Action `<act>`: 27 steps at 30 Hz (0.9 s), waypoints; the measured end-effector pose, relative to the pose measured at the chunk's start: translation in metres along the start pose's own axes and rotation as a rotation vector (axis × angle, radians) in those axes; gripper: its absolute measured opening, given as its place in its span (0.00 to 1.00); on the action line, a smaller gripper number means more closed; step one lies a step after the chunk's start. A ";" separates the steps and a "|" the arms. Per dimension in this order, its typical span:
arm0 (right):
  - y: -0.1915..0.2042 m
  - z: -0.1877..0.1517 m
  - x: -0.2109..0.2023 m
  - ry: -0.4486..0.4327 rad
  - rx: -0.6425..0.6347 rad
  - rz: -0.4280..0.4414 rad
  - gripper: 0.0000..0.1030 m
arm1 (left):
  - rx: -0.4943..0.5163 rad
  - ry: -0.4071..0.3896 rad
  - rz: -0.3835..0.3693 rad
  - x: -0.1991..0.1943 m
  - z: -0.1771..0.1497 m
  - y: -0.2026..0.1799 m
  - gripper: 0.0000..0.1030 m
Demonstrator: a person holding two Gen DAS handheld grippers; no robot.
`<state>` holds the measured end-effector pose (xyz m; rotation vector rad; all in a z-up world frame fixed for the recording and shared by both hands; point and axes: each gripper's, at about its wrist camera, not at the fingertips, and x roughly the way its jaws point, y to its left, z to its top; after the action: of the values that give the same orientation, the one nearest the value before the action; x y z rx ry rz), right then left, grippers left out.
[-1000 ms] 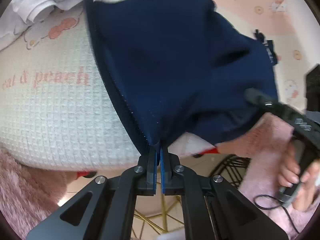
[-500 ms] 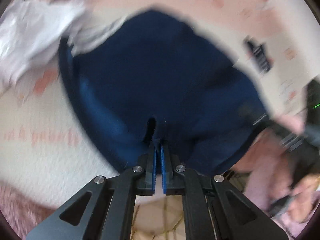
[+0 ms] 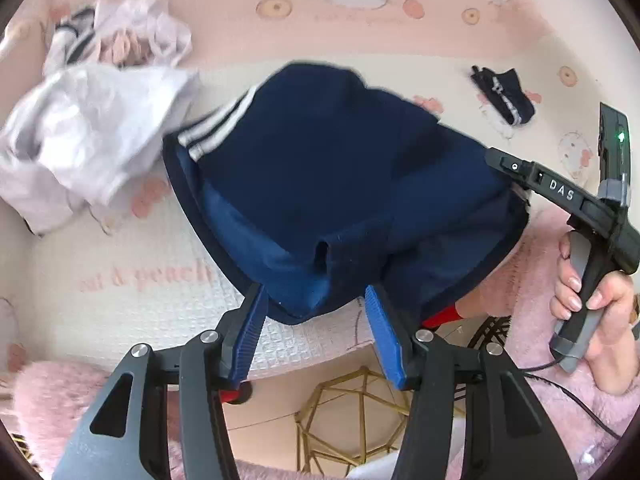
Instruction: Fold clothes
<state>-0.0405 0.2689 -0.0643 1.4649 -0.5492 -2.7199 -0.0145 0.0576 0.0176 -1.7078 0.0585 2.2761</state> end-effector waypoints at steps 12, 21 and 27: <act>0.010 0.008 -0.014 0.020 -0.074 0.151 0.52 | -0.033 -0.051 -0.156 0.056 0.015 -0.007 0.45; -0.002 0.014 0.003 0.040 -0.041 0.109 0.52 | 0.063 0.107 -0.041 0.105 0.001 -0.018 0.44; 0.014 0.014 0.006 0.122 -0.073 0.323 0.53 | 0.038 0.143 0.087 0.100 -0.012 0.011 0.45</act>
<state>-0.0580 0.2591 -0.0578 1.3761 -0.6134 -2.3634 -0.0311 0.0658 -0.0815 -1.8802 0.2091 2.1938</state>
